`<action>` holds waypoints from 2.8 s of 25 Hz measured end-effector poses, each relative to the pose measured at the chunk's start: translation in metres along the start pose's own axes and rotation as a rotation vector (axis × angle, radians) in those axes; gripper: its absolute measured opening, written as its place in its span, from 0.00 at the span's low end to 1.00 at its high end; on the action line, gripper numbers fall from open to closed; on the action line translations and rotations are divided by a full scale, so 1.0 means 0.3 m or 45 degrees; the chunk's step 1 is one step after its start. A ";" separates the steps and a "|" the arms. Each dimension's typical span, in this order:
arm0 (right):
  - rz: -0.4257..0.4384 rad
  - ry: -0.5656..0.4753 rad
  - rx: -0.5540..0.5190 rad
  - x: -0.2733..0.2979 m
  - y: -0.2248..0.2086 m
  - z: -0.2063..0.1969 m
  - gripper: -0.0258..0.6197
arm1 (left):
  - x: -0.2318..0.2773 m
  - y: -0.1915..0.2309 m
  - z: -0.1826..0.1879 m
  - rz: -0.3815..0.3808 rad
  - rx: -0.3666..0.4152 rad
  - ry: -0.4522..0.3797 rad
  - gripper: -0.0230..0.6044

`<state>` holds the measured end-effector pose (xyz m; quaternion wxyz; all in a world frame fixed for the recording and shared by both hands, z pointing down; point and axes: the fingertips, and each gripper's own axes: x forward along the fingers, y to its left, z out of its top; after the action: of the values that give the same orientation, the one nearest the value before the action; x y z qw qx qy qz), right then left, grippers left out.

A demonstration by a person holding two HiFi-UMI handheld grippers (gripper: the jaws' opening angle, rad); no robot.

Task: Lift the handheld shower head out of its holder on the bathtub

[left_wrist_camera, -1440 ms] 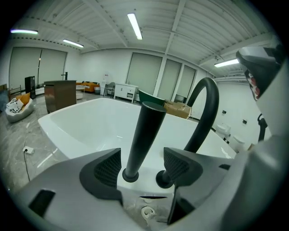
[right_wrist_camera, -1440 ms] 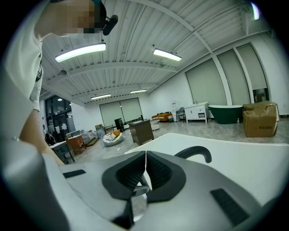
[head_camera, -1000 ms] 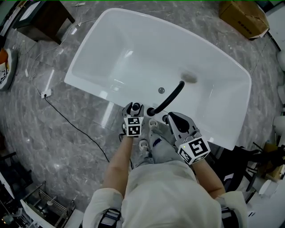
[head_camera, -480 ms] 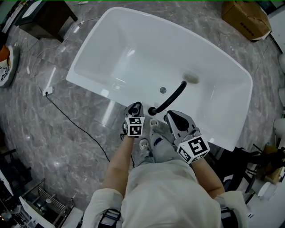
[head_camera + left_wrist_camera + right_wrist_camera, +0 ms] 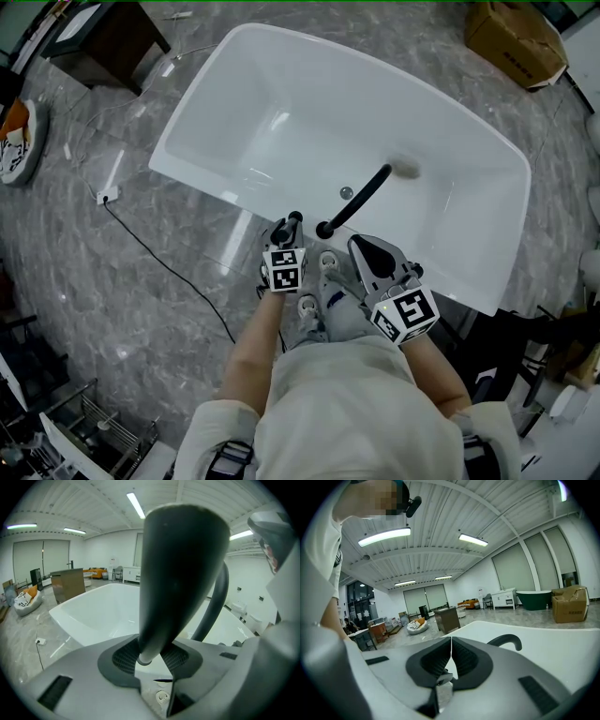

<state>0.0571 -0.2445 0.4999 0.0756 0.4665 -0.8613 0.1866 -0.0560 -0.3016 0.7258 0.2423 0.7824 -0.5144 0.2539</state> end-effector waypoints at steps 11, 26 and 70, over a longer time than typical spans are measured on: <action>0.002 -0.051 -0.029 -0.082 0.105 0.012 0.07 | -0.192 0.006 0.081 0.014 -0.056 -0.138 0.26; -0.015 -0.119 -0.053 -0.228 0.224 -0.002 0.07 | -0.498 -0.003 0.130 0.048 -0.201 -0.319 0.26; -0.010 -0.301 -0.169 -0.380 0.359 0.082 0.07 | -1.389 -0.006 0.563 -0.094 -0.287 -0.982 0.26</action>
<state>0.0317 -0.1126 0.4157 0.0049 0.4825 -0.8729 0.0727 -0.1718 -0.1251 0.3287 0.1246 0.8068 -0.5638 -0.1251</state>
